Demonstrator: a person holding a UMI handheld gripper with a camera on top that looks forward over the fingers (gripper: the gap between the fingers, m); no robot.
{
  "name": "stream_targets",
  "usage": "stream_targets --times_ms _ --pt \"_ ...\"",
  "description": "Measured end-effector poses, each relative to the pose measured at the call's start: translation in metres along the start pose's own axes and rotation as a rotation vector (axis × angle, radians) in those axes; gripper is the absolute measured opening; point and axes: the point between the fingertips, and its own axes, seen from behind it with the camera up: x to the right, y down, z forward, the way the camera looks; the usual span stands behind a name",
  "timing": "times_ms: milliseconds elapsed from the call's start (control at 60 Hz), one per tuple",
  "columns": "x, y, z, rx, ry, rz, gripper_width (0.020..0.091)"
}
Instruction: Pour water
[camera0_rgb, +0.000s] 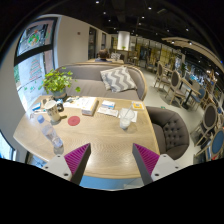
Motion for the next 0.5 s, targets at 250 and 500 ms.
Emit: stream_targets --times_ms 250,500 --pt "-0.02 0.022 0.019 -0.002 0.002 -0.009 0.0853" --pt "-0.098 0.061 0.014 0.014 -0.017 -0.022 0.0857"
